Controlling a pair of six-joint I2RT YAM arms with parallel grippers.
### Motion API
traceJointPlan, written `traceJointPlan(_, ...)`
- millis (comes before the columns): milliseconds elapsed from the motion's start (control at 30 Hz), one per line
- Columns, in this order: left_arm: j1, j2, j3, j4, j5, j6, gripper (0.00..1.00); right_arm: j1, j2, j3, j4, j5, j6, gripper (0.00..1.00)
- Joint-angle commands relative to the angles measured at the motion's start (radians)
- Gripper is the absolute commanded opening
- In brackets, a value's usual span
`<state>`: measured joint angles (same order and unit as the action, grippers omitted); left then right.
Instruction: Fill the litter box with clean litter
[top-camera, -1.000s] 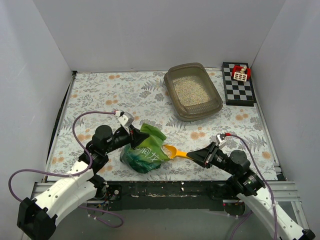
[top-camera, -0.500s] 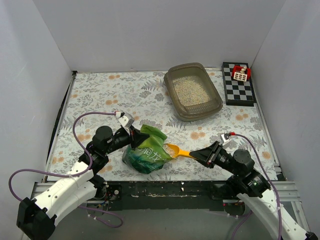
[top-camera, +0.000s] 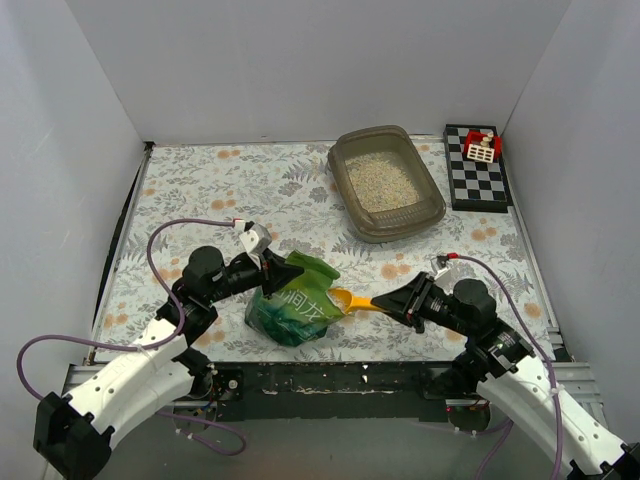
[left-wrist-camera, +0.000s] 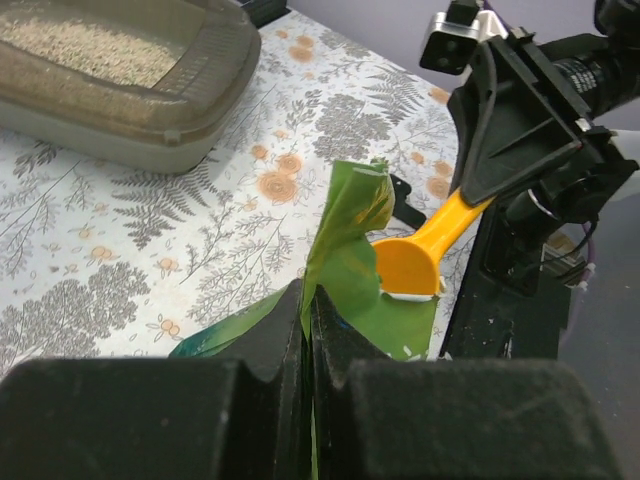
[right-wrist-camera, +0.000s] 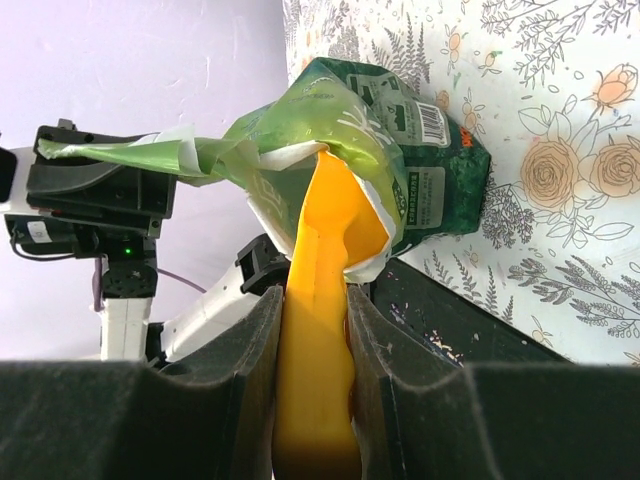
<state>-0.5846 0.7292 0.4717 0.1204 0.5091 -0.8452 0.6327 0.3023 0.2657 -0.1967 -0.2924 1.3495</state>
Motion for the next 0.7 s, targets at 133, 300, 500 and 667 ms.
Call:
traceJointPlan(133, -0.023, 0.019, 0.054, 0.035, 0.163, 0.051, 0.0, -0.008, 0.087, 0.164, 0.019, 0.009, -0.079, 0.01)
traceJointPlan(300, -0.078, 0.024, 0.044, 0.038, 0.126, 0.08, 0.0, -0.008, 0.061, 0.21, -0.075, 0.03, -0.089, 0.01)
traceJointPlan(500, -0.124, 0.039, 0.018, 0.073, 0.072, 0.077, 0.0, -0.008, -0.028, 0.191, -0.158, 0.055, -0.066, 0.01)
traceJointPlan(667, -0.138, 0.035, 0.002, 0.093, 0.034, 0.074, 0.0, -0.01, -0.123, 0.196, -0.276, 0.09, -0.052, 0.01)
